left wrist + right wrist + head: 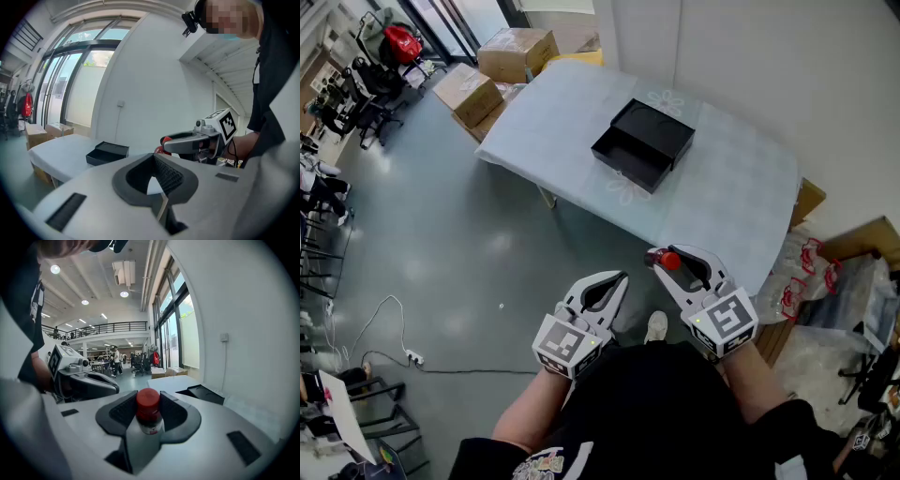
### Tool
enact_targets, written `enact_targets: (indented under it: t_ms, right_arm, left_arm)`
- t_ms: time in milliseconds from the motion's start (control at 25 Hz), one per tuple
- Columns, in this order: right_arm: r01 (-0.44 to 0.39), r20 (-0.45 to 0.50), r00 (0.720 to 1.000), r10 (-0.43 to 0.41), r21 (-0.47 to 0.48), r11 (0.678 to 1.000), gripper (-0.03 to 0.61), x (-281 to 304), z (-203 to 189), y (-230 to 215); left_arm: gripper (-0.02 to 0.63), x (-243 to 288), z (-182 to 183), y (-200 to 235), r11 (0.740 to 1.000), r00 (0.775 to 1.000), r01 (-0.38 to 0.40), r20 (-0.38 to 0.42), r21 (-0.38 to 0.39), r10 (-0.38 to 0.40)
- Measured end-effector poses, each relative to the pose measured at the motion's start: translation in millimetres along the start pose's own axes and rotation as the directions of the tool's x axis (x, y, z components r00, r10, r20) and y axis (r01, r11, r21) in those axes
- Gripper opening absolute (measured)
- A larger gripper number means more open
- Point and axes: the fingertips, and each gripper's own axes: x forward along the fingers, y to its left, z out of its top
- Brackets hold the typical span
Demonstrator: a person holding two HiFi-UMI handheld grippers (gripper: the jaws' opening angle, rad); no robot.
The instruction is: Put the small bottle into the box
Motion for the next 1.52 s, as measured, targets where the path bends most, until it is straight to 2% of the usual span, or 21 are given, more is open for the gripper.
enact_targets:
  t_ms: [240, 680, 1520]
  right_arm:
    - [0.003, 0.0, 1.0, -0.003, 0.004, 1.0, 0.152, 4, 1, -3]
    - [0.011, 0.01, 1.0, -0.011, 0.019, 1.0, 0.153, 10, 1, 1]
    - [0.036, -0.006, 0.999, -0.036, 0.025, 0.999, 0.152, 72, 23, 34]
  left_arm:
    - [0.008, 2, 1, 2, 1.0, 0.999, 0.026, 0.034, 0.014, -0.027]
    - [0.008, -1, 0, 8, 0.999, 0.999, 0.032, 0.022, 0.016, -0.033]
    - [0.008, -37, 5, 65, 0.997, 0.996, 0.082, 0.04, 0.012, -0.083]
